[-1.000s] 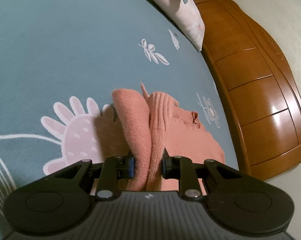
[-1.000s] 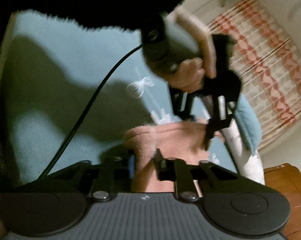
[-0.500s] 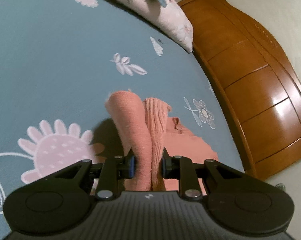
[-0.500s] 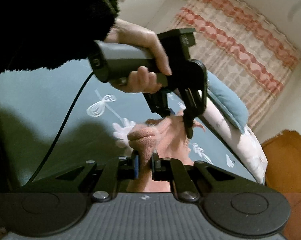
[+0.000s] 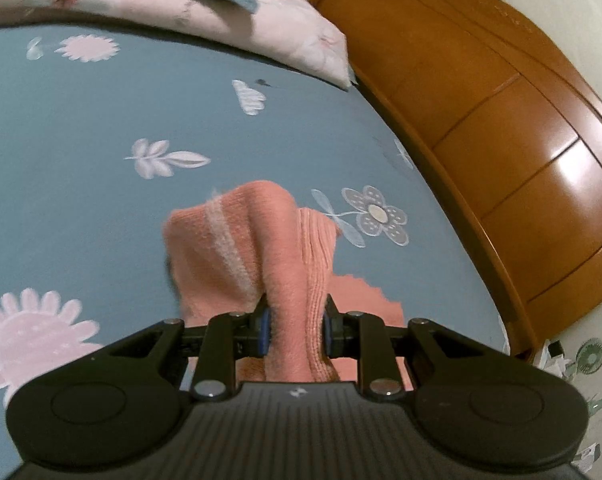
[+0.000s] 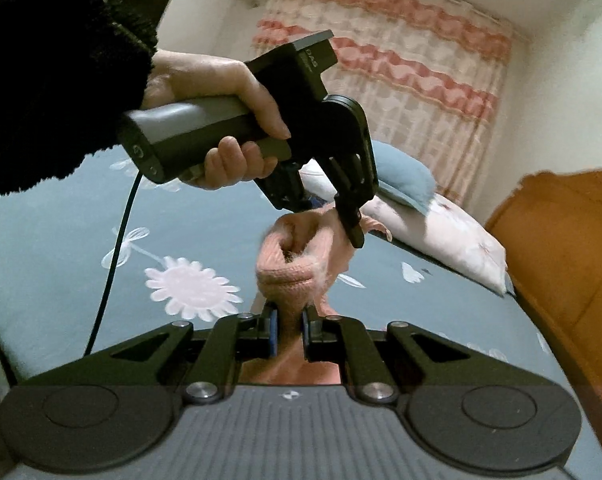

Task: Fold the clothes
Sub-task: 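Lift the held side edge with the left gripper and fold it over the sweater, then open the left gripper to release the folded edge onto the sweater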

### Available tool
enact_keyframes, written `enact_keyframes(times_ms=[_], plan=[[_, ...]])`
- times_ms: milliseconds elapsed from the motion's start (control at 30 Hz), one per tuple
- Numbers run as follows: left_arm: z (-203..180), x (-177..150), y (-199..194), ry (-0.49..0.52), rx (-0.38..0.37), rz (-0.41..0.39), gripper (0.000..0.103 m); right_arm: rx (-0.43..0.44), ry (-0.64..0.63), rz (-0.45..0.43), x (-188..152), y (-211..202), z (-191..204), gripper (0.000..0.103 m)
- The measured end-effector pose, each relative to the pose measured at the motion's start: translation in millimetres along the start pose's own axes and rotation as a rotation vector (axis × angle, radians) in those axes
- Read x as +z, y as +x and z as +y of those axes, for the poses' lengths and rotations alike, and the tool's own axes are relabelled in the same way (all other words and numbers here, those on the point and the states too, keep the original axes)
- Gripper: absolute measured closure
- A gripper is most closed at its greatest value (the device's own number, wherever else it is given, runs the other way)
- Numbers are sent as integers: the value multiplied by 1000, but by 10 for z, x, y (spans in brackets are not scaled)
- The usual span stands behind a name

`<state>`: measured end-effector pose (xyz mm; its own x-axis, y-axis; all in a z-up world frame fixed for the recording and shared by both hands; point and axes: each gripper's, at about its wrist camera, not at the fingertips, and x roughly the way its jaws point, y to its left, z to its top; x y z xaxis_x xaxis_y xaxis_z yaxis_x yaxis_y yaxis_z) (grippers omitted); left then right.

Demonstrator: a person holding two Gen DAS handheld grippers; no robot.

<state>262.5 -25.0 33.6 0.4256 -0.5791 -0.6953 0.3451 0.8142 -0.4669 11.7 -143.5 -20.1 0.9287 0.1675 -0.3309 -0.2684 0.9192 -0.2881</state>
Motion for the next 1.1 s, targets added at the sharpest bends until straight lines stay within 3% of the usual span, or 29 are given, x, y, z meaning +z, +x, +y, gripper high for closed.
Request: enact_keyframes(times_ms=[433,767,1100], plan=[[-981,-73,927,91,15,92,81,-64,247,24,-387,-235,-1006,90],[-1414,-230,1569,157,37,174,81,-123,345,64,-692,-300,-1398,90],[-1671,-452,2016,229,73,227,80,-126,477,137,-1090,-351,-1650,90]])
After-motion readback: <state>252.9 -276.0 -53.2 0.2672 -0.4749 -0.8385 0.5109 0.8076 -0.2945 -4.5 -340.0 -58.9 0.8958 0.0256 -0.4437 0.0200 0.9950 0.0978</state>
